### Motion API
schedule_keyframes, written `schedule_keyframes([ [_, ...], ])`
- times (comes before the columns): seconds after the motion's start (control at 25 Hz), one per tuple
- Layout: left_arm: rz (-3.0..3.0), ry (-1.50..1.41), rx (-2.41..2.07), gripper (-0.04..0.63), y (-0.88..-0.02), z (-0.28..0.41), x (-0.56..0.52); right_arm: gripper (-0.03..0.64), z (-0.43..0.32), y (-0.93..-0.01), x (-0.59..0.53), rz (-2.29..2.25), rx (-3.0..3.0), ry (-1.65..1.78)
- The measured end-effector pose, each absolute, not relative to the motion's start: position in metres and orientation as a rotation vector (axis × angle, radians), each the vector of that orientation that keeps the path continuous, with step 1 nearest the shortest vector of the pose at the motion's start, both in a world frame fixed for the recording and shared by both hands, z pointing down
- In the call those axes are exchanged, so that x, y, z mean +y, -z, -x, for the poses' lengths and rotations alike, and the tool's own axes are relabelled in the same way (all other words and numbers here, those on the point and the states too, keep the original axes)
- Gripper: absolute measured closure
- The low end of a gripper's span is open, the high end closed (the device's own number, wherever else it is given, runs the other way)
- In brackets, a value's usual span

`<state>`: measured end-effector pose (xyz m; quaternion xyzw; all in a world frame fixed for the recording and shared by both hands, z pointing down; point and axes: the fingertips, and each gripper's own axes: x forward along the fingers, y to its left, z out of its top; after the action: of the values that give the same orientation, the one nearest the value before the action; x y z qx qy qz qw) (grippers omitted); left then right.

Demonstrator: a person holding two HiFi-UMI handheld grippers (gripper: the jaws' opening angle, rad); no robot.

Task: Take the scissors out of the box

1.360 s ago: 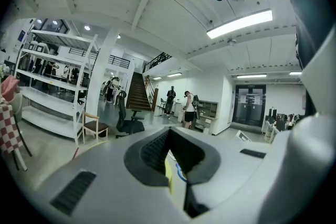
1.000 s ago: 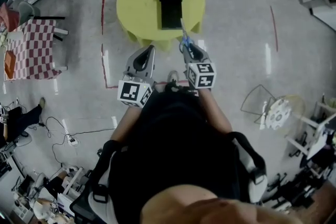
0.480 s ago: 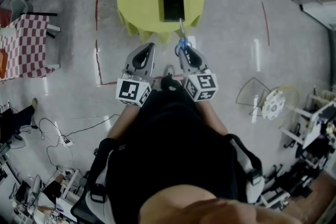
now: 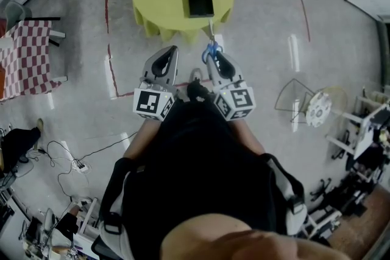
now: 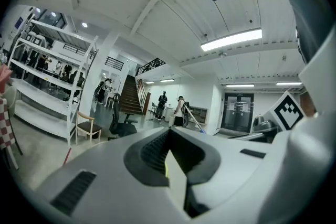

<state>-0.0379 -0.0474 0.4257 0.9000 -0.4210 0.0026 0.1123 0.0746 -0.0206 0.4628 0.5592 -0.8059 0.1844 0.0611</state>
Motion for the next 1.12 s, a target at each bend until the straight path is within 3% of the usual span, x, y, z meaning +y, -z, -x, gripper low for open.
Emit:
schedule_keyframes([
  [1.12, -2.652, -0.007, -1.226, 0.598, -0.423, 0.048, -0.047, 0.535, -0.066, -0.451, -0.026, -1.708, -2.459, -0.497],
])
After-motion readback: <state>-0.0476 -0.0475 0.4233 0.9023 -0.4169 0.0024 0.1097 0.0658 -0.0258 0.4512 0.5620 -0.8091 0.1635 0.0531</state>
